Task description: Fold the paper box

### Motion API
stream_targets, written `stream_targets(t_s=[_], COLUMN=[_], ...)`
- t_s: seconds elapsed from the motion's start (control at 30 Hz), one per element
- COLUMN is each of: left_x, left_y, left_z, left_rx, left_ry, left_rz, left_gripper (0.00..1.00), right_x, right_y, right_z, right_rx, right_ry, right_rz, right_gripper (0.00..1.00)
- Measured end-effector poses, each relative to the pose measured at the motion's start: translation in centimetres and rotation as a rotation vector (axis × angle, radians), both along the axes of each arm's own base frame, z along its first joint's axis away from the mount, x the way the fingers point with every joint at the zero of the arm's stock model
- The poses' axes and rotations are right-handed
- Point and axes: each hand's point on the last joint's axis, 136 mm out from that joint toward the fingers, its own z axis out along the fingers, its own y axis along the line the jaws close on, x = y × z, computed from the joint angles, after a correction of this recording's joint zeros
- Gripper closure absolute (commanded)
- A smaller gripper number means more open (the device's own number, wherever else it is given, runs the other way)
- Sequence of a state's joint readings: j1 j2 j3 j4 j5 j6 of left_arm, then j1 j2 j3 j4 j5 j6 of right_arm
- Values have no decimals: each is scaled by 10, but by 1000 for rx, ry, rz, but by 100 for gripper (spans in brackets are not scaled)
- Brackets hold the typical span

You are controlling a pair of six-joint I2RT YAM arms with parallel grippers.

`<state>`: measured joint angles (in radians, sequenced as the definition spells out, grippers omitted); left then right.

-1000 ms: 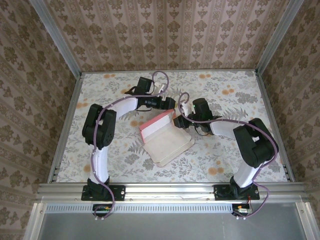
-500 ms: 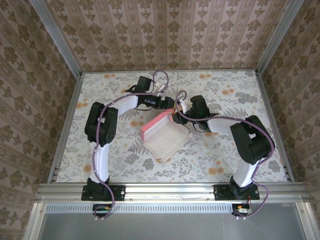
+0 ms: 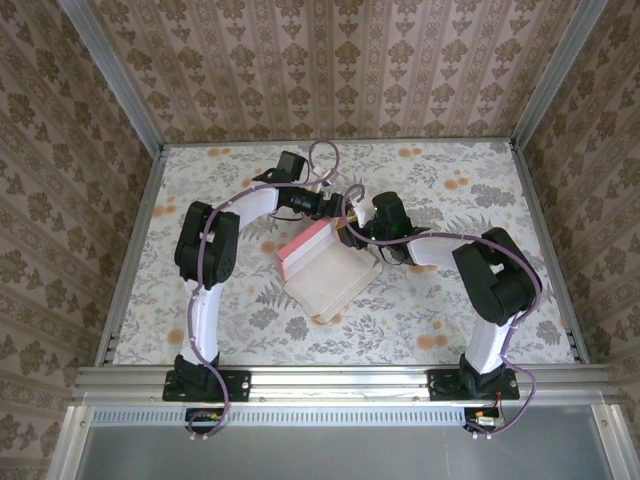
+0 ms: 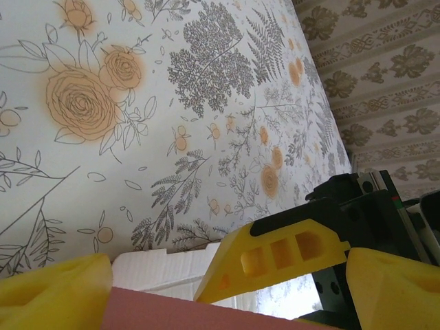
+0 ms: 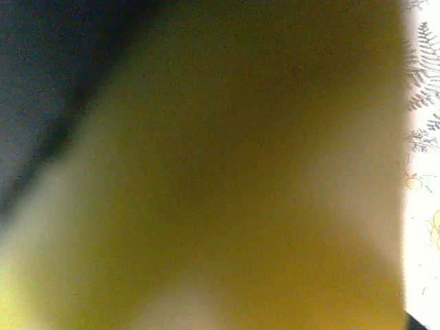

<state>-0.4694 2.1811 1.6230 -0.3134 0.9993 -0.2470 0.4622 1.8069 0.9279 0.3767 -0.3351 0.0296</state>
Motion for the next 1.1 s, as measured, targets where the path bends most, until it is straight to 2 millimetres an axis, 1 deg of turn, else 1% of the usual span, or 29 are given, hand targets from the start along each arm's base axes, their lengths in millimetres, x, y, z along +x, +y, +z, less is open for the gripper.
stream_targets(t_s=[0.43,0.67,0.9,1.1], left_x=[-1,-4,-1,-1], left_y=[1,1,2,1], left_z=[1,1,7,9], left_rx=[-46,-72,-99,-104], left_ry=[59,92,92,91], left_rz=[-40,-58,-68,-70], left_gripper=[15,20,22,23], right_x=[12,17,22,22], right_y=[2,4,9,12], right_z=[5,9,9,8], right_rx=[13,20,20,6], right_ry=[-27,-36,-20,6], right_rz=[-37,-41,-26,-9], right_gripper=[69,68,65,59])
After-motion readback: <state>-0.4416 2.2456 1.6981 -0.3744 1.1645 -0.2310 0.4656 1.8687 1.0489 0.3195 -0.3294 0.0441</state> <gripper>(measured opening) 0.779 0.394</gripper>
